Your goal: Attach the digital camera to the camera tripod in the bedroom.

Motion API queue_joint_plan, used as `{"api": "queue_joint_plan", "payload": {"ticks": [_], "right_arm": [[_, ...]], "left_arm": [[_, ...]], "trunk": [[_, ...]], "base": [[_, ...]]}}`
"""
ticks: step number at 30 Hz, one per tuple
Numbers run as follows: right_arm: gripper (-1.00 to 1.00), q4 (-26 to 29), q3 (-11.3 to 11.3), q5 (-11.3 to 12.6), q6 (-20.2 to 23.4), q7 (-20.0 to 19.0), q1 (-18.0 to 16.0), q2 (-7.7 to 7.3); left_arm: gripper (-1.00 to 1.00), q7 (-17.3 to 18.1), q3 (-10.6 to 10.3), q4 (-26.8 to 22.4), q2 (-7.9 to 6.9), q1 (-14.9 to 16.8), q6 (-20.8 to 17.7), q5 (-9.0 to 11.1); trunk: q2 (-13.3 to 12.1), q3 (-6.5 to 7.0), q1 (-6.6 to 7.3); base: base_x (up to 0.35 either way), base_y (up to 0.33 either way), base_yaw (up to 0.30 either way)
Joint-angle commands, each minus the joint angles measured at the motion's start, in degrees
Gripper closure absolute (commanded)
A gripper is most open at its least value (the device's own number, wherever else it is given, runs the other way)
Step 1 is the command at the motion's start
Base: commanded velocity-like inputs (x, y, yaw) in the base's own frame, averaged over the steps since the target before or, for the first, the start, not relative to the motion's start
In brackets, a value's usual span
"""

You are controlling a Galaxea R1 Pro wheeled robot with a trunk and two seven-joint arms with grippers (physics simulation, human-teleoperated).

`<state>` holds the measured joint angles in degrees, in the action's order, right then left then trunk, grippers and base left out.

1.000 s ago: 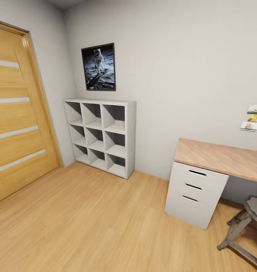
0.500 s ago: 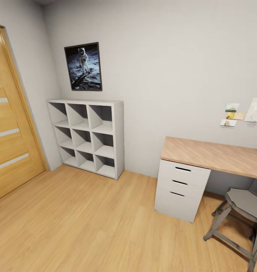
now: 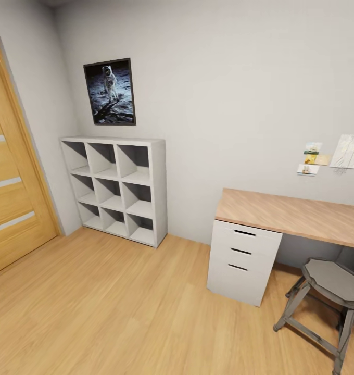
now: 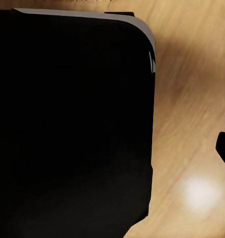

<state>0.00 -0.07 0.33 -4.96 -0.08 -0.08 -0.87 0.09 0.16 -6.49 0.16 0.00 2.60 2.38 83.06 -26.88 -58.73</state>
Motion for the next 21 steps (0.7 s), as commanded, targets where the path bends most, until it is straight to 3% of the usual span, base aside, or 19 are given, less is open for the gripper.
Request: {"api": "queue_joint_plan", "payload": {"ticks": [1, 11, 21], "right_arm": [[-1.00, 0.0, 0.0, 0.0, -0.2, 0.0, 0.0, -0.01], [-1.00, 0.0, -0.1, -0.1, -0.3, 0.0, 0.0, -0.13], [-1.00, 0.0, -0.2, -0.2, -0.4, 0.0, 0.0, -0.09]], "left_arm": [[-1.00, 0.0, 0.0, 0.0, 0.01, 0.0, 0.1, 0.3], [-1.00, 0.0, 0.1, 0.0, 0.01, 0.0, 0.1, 0.3], [-1.00, 0.1, -0.1, 0.0, -0.05, 0.0, 0.1, 2.4]], "trunk": [[0.0, -0.04, 0.00], [0.0, -0.04, 0.00], [0.0, -0.04, 0.00]], "base": [[0.000, -0.011, -0.001], [-0.030, -0.039, 0.000], [-0.021, -0.017, 0.000]]}}
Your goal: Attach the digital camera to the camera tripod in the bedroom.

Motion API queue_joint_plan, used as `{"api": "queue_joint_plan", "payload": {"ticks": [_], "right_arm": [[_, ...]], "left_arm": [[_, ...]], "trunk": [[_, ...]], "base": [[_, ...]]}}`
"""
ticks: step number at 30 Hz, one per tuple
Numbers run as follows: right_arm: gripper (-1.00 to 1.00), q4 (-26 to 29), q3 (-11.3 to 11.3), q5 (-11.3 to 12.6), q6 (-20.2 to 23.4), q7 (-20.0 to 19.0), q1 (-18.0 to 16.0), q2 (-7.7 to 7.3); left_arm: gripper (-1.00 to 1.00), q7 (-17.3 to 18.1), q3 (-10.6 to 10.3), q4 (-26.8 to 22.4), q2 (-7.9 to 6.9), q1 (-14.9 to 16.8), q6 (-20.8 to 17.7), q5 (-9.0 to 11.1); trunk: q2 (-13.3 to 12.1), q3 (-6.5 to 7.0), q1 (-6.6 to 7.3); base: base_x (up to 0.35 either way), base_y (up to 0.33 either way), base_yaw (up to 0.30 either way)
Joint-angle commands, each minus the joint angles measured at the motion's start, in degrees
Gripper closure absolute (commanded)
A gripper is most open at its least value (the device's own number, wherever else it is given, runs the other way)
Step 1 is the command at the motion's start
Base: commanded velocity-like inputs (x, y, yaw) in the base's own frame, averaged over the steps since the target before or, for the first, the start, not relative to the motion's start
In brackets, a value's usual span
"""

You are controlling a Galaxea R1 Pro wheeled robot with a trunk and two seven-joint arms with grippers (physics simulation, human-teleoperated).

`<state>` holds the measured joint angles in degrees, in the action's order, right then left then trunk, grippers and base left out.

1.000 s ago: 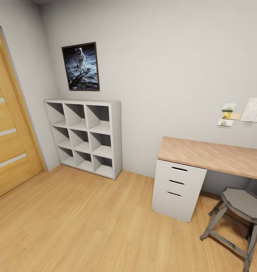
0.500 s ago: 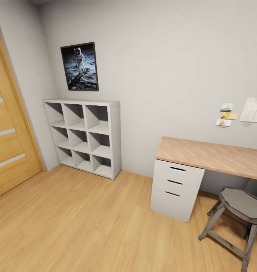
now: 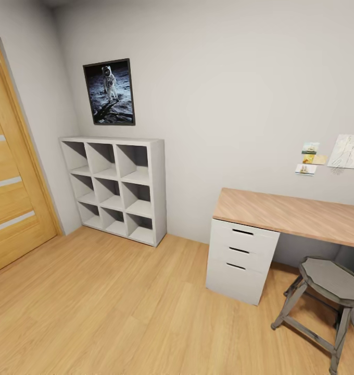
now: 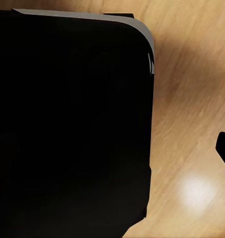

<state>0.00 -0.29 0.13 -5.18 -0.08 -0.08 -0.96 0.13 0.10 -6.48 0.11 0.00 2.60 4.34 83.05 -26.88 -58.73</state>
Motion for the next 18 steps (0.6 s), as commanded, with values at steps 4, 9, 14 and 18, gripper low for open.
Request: {"api": "queue_joint_plan", "payload": {"ticks": [4, 9, 14, 18], "right_arm": [[-1.00, 0.0, -0.1, -0.1, -0.2, 0.0, 0.0, 0.06], [-1.00, 0.0, -0.1, -0.1, -0.2, 0.0, 0.0, 0.08], [-1.00, 0.0, -0.1, -0.1, -0.2, 0.0, 0.0, 0.08], [-1.00, 0.0, 0.1, 0.0, -0.2, 0.0, 0.0, 0.08]], "left_arm": [[-1.00, 0.0, 0.0, 0.0, 0.01, 0.0, 0.1, 1.1], [-1.00, 0.0, 0.0, 0.0, -0.01, 0.0, 0.1, 1.3], [-1.00, 0.0, 0.0, 0.0, -0.02, 0.0, 0.1, 1.4], [-1.00, 0.1, 0.0, -0.1, -0.02, 0.0, 0.1, 1.4]], "trunk": [[0.0, -0.05, 0.00], [0.0, -0.05, 0.00], [0.0, -0.05, 0.00], [0.0, -0.05, 0.00]], "base": [[-0.077, 0.066, 0.000], [-0.187, 0.176, 0.000], [-0.148, 0.163, 0.000], [-0.020, 0.024, 0.000]]}}
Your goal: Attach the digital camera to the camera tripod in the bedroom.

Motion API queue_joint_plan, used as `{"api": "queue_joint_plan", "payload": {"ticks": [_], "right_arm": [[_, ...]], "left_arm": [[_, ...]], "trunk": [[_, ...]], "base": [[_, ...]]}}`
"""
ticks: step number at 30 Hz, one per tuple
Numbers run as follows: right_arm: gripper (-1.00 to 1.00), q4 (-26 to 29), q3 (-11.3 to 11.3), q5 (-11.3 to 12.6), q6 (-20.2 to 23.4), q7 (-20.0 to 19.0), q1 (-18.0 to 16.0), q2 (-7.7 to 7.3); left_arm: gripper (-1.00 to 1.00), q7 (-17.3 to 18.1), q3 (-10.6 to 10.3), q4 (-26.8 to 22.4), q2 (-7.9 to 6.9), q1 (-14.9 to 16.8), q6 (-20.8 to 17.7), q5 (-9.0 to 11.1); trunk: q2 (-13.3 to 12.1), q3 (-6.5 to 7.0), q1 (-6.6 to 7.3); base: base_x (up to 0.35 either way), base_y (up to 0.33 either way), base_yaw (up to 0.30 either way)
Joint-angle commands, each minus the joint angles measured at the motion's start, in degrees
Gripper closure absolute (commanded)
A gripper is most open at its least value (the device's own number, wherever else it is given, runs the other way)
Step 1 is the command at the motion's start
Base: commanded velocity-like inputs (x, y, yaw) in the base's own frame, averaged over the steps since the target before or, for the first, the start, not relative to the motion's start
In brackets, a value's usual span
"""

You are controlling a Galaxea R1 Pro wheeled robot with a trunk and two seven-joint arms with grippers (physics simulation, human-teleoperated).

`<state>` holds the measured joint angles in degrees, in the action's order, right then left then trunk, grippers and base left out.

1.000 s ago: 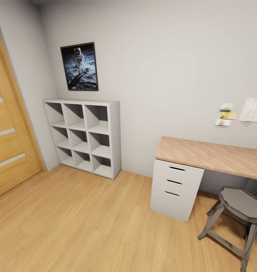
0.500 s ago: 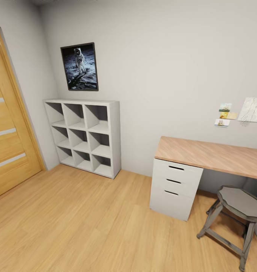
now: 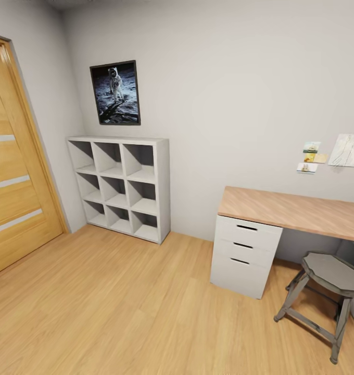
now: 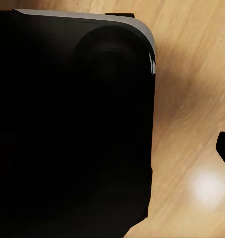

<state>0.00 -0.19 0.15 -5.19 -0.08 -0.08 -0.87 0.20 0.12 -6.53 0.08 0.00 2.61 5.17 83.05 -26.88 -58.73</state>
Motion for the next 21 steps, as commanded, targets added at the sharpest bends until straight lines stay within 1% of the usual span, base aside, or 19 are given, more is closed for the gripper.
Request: {"api": "queue_joint_plan", "payload": {"ticks": [1, 15, 18, 21], "right_arm": [[-1.00, 0.0, 0.0, 0.1, -0.1, 0.0, 0.0, 0.00], [-1.00, 0.0, -0.1, -0.3, -0.2, 0.0, 0.0, -0.05], [-1.00, 0.2, -0.1, -0.3, 0.0, 0.1, 0.0, -0.07], [-1.00, 1.8, 0.0, -0.3, 0.3, 0.0, 0.0, -0.13]], "left_arm": [[-1.00, 0.0, 0.0, 0.0, 0.01, 0.0, 0.1, 0.5], [-1.00, 0.0, 0.0, -0.4, 0.01, 0.0, 0.1, 0.5], [-1.00, 0.0, -0.1, -1.9, 0.01, 0.0, 0.1, 0.4], [-1.00, -0.1, -0.1, -3.9, -0.03, 0.0, 0.1, 0.4]], "trunk": [[0.0, -0.05, 0.00], [0.0, -0.05, 0.00], [0.0, -0.05, 0.00], [0.0, -0.05, 0.00]], "base": [[-0.006, 0.007, 0.000], [-0.001, 0.001, 0.000], [0.000, 0.000, 0.000], [0.000, 0.000, 0.000]]}}
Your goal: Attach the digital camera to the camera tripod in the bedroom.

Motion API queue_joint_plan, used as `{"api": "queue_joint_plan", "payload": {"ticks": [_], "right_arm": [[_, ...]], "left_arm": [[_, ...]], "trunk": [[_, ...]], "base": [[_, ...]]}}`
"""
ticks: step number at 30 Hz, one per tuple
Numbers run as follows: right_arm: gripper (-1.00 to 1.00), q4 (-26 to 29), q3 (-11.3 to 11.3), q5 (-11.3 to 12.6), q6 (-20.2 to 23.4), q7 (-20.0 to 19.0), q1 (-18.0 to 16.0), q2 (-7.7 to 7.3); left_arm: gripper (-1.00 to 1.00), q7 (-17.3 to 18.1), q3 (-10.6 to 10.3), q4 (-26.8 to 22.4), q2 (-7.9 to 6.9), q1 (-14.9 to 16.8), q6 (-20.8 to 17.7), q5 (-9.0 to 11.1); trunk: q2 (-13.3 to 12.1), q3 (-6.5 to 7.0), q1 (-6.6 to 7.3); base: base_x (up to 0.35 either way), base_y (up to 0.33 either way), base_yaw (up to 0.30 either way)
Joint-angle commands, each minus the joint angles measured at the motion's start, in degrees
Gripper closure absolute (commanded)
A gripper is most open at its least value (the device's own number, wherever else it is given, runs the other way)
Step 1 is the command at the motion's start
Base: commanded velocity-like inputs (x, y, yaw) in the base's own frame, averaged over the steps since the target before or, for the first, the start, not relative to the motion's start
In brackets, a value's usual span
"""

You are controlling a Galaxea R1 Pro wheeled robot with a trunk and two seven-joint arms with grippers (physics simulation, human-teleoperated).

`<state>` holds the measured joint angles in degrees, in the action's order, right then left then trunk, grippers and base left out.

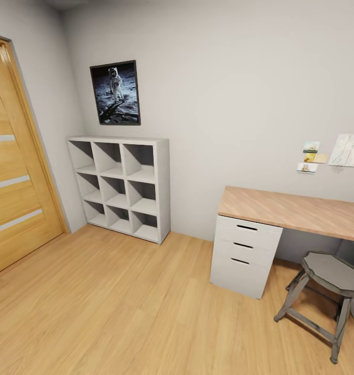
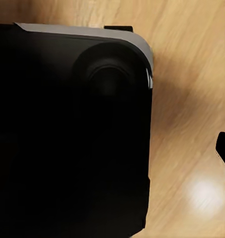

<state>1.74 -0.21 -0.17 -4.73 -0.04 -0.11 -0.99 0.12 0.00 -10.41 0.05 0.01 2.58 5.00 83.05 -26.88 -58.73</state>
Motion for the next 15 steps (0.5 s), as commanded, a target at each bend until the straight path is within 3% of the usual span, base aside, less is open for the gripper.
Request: {"api": "queue_joint_plan", "payload": {"ticks": [1, 7, 8, 12, 13, 15], "right_arm": [[-1.00, 1.1, 0.0, 0.0, -0.1, 0.0, 0.0, -0.02], [-1.00, 14.1, 0.0, 0.1, 3.6, 0.5, -0.2, -0.05], [-1.00, 18.1, 0.0, 0.1, 6.4, 1.1, -0.4, -0.02], [-1.00, 24.1, 0.0, 0.1, 12.3, 2.9, -2.8, 0.15], [-1.00, 25.5, 0.0, 0.2, 14.3, 3.6, -5.2, 0.30], [-1.00, 26.0, 0.0, 0.3, 15.4, 4.1, -7.9, 0.45]], "left_arm": [[-1.00, 0.0, 0.0, -1.0, -0.06, 0.0, 0.1, 0.5], [-1.00, -0.1, -0.1, -11.8, -1.18, 0.1, -1.9, 0.5], [-1.00, -0.1, -0.1, -15.4, -1.39, 0.1, -3.7, 0.5], [-1.00, -0.3, -0.1, -21.4, -1.58, 0.6, -9.9, 0.5], [-1.00, -0.5, -0.1, -23.4, -1.63, 1.6, -13.5, 0.5], [-1.00, -0.6, -0.1, -24.8, -1.66, 3.4, -16.8, 0.5]], "trunk": [[0.0, -0.05, 0.00], [0.0, -0.05, 0.00], [0.0, -0.05, 0.00], [0.0, -0.05, 0.00], [0.0, -0.05, 0.00], [0.0, -0.05, 0.00]], "base": [[0.000, 0.000, 0.000], [0.000, 0.000, 0.000], [0.000, 0.000, 0.000], [0.000, 0.000, 0.000], [0.000, 0.000, 0.000], [0.000, 0.000, 0.000]]}}
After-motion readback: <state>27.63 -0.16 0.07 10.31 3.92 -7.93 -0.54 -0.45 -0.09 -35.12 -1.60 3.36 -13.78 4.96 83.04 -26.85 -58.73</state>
